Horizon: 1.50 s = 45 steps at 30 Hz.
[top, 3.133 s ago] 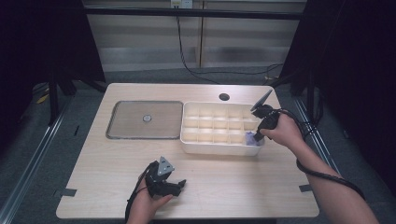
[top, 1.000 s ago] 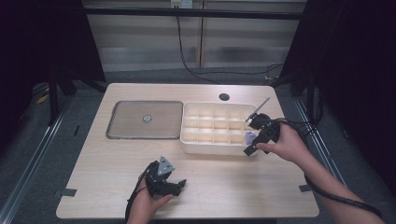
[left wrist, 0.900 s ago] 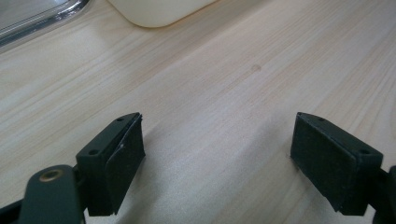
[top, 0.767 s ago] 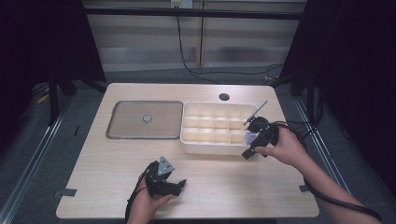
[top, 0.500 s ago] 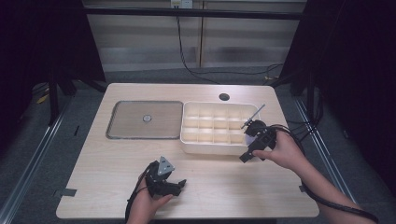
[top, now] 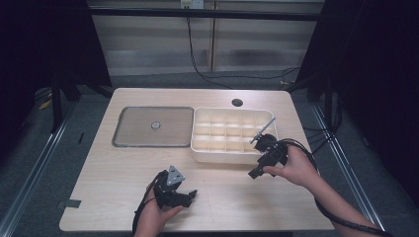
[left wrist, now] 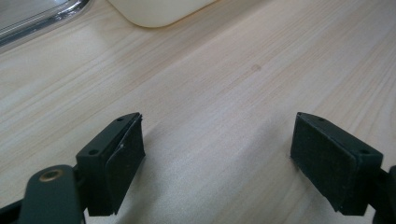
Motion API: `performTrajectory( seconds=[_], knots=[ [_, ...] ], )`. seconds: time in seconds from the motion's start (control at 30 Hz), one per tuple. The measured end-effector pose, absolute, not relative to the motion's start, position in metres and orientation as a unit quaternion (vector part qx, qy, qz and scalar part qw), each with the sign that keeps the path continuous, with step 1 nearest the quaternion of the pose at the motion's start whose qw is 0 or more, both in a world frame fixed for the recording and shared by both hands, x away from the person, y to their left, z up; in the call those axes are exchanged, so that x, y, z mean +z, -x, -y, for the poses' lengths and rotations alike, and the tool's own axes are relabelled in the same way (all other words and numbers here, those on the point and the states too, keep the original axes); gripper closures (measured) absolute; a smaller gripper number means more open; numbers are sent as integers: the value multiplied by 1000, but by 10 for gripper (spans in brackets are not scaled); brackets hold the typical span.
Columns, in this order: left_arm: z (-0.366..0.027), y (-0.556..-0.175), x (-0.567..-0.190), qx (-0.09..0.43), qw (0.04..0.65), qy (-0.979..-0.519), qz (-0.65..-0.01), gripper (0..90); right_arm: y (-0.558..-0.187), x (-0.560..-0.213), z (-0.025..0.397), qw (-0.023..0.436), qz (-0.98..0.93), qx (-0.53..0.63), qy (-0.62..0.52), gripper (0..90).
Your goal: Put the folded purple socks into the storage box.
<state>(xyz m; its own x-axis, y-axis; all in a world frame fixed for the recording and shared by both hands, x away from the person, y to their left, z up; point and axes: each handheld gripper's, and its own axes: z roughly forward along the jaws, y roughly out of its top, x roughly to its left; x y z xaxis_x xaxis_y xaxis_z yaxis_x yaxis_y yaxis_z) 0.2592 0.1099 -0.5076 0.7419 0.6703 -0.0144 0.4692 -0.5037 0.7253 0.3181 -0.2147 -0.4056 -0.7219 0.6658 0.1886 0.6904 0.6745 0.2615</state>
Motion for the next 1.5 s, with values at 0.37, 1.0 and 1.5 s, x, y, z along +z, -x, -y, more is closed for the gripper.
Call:
performTrajectory(
  seconds=[0.37, 1.0, 1.5],
  knots=[
    [-110, -259, -508, 134, 372, -856, -332, 169, -312, -417, 209, 45, 914, -171, 364, 308],
    [-110, -259, -507, 134, 369, -858, -332, 169, -300, -441, 200, 46, 915, -199, 349, 299],
    [-110, -259, -507, 135, 369, -857, -332, 169, -292, -462, 193, 42, 918, -215, 331, 292]
  ],
)
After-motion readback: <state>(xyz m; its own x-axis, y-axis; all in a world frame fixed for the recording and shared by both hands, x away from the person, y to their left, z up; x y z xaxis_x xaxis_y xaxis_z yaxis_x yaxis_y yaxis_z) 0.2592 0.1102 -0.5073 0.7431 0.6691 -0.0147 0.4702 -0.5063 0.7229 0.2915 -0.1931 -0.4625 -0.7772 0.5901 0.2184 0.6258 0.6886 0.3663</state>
